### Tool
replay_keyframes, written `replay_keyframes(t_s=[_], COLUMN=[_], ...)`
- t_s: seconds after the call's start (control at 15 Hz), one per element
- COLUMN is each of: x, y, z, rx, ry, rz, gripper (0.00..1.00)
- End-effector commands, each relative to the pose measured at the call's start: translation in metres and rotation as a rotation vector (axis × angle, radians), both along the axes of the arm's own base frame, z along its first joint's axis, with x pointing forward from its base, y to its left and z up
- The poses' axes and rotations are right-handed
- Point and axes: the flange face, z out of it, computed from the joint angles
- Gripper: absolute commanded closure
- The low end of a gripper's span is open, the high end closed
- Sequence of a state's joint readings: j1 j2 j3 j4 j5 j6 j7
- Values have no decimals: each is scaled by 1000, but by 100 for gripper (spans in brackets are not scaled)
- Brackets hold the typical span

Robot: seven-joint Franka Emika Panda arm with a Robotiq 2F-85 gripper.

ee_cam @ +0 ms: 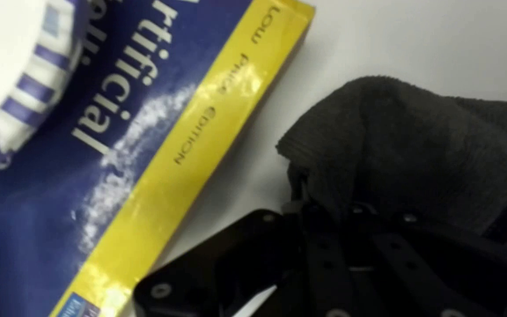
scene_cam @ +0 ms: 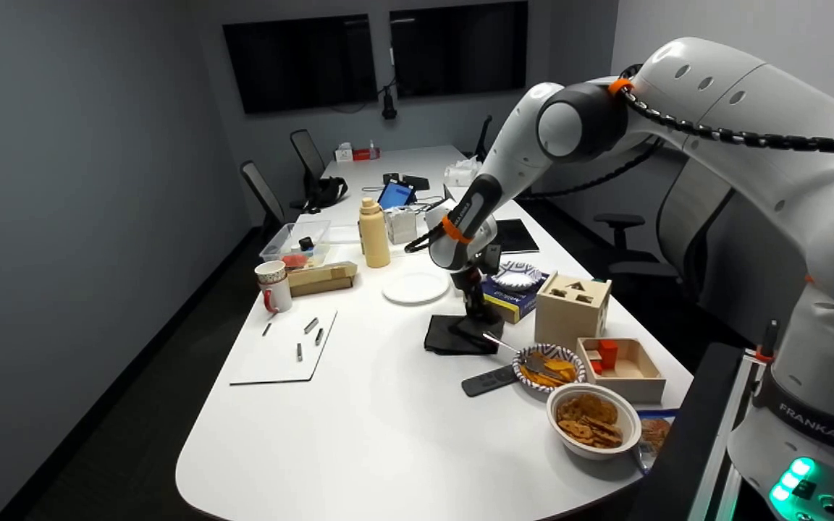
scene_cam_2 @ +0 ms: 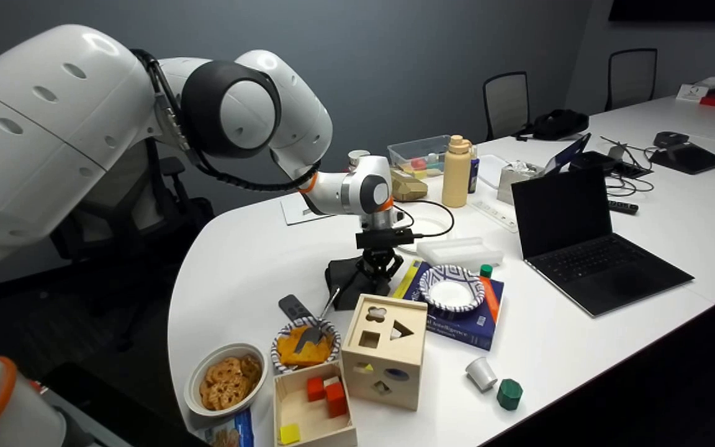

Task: Use the black rag to clean the table

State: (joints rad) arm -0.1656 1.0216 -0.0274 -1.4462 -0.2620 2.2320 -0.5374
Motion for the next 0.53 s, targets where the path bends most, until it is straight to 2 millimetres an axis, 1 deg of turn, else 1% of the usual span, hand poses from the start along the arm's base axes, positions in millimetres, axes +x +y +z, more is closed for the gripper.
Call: replay_keyframes(t_s=[0.0, 0.13, 0.27, 0.4, 0.47], x=[-2, 4, 10, 15, 12], y=[48, 75, 94, 110, 116], z=[0, 0, 2, 16, 25], rx=[91, 121, 130, 137, 147], ry=[17, 19, 8, -15, -11], rz=[91, 143, 169, 189, 202], gripper=[99, 99, 99, 99, 99])
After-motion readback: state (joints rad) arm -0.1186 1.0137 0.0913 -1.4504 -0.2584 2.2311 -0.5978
